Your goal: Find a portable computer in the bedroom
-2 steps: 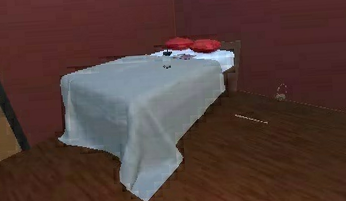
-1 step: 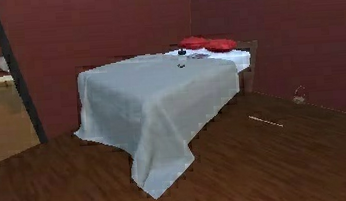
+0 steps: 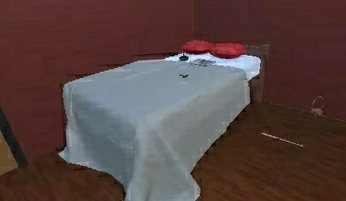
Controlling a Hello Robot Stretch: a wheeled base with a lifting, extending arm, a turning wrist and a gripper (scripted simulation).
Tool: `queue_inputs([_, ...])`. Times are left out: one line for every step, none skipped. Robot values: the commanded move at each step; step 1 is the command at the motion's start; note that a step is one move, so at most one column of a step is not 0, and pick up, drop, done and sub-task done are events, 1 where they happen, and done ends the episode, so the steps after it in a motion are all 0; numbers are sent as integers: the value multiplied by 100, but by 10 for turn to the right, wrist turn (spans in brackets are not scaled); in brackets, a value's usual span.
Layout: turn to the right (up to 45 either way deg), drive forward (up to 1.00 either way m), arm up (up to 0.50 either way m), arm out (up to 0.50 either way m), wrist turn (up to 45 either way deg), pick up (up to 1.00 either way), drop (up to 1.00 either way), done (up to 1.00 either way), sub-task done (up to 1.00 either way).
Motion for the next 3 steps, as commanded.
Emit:
queue_inputs([-330,0,0,0,0,0,0,0,0])
queue_inputs([0,60,0,0,0,0,0,0,0])
queue_inputs([-210,0,0,0,0,0,0,0,0])
